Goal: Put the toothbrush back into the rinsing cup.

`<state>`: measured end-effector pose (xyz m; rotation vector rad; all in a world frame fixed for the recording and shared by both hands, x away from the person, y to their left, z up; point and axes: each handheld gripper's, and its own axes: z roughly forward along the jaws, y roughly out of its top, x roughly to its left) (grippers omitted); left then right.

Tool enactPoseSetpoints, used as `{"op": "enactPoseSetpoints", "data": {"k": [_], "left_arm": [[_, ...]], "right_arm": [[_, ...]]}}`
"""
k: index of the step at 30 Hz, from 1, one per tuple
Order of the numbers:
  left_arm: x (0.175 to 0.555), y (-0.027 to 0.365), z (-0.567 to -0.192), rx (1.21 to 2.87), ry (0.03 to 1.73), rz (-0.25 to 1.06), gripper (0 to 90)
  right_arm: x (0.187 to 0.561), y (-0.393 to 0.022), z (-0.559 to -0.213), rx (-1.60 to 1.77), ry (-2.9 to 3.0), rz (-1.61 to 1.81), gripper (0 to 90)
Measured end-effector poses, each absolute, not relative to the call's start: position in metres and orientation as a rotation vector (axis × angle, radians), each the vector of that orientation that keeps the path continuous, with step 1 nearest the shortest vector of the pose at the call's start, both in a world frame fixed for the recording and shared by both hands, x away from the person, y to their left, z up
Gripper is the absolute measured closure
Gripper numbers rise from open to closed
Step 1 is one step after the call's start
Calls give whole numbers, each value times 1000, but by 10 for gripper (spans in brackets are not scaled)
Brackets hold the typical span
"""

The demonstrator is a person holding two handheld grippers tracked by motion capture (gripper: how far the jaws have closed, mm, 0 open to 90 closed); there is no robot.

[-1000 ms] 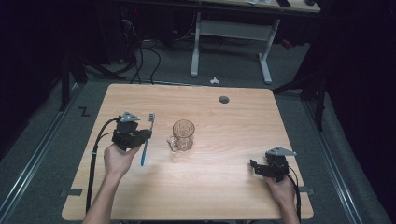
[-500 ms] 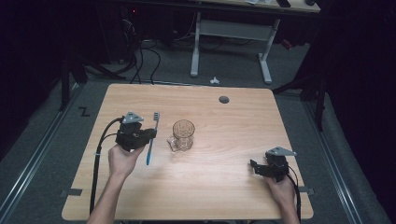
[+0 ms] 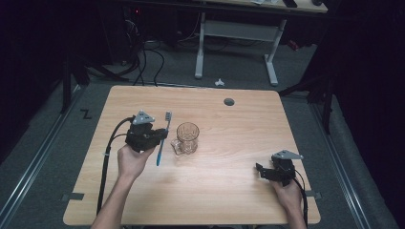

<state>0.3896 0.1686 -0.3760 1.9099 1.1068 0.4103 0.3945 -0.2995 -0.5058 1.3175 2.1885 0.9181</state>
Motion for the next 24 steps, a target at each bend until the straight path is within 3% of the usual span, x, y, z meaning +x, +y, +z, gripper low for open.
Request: {"op": "enactPoseSetpoints", "data": {"k": [24], "left_arm": [[405, 150, -356, 1867, 1036, 454, 801]], "right_arm": [[394, -300, -506, 1318, 2189, 918, 231]]}}
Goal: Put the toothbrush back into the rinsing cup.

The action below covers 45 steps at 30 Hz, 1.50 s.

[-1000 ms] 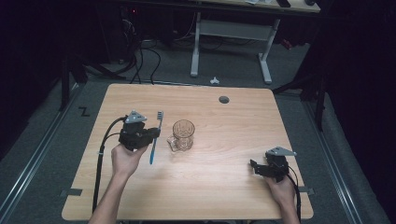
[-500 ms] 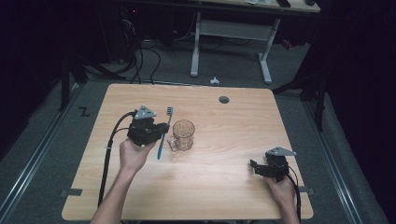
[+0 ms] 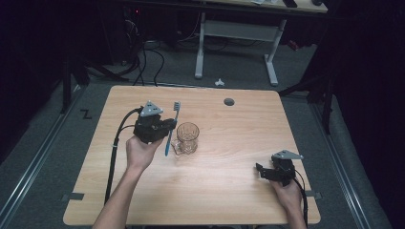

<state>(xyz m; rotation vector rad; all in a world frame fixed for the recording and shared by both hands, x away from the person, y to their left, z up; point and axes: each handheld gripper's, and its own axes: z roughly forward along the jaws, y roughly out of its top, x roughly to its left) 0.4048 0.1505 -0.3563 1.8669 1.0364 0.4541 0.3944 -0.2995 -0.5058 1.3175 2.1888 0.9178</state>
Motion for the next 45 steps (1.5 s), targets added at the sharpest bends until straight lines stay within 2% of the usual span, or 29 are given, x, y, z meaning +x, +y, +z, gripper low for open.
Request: {"op": "enactPoseSetpoints", "data": {"k": [23, 45], "left_arm": [[430, 139, -360, 1825, 1044, 478, 802], [438, 135, -365, 1776, 1045, 506, 800]], "right_arm": [[394, -299, -506, 1318, 2189, 919, 231], [394, -299, -506, 1318, 2189, 919, 231]]}}
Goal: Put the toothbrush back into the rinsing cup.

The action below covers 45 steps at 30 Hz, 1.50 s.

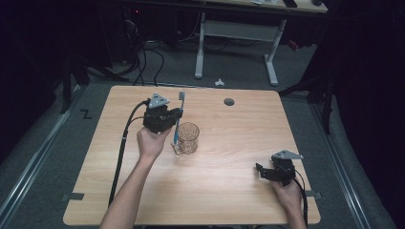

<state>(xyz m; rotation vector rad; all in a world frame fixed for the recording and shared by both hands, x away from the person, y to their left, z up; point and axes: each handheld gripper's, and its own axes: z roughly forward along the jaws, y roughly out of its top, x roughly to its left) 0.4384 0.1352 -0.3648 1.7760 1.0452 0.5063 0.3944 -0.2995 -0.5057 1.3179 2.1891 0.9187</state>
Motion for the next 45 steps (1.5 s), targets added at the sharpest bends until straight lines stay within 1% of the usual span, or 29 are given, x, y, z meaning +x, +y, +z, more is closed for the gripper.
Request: {"op": "enactPoseSetpoints", "data": {"k": [45], "left_arm": [[422, 141, -375, 1860, 1042, 480, 796]], "right_arm": [[394, -299, -506, 1318, 2189, 918, 231]]}}
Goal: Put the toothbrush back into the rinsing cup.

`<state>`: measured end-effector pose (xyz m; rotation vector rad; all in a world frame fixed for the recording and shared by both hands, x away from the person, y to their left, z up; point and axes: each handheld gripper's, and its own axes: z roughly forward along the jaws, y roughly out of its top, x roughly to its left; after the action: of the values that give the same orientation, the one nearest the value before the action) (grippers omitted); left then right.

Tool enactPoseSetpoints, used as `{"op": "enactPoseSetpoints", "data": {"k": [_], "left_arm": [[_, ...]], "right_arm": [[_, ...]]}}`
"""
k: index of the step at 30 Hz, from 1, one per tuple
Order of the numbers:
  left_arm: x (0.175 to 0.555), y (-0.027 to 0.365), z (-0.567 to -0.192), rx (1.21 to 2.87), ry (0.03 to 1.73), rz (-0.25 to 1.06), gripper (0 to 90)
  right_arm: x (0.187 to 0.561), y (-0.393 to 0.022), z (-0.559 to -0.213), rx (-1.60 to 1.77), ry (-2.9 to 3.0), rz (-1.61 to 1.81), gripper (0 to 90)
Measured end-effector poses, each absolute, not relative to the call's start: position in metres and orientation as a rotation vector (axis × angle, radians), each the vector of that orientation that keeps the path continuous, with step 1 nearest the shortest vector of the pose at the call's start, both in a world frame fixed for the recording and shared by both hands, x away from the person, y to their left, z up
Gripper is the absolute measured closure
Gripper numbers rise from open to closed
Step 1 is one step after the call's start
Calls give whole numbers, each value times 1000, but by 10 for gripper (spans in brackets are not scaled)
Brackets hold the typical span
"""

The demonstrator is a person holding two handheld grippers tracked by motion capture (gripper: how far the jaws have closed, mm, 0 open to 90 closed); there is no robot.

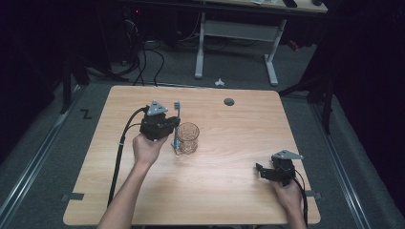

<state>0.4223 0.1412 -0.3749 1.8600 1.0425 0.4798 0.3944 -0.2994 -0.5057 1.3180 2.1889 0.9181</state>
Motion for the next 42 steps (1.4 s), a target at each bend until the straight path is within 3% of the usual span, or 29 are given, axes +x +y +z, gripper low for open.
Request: {"op": "enactPoseSetpoints", "data": {"k": [42], "left_arm": [[403, 144, -397, 1899, 1058, 486, 795]], "right_arm": [[394, -299, -506, 1319, 2188, 918, 231]]}}
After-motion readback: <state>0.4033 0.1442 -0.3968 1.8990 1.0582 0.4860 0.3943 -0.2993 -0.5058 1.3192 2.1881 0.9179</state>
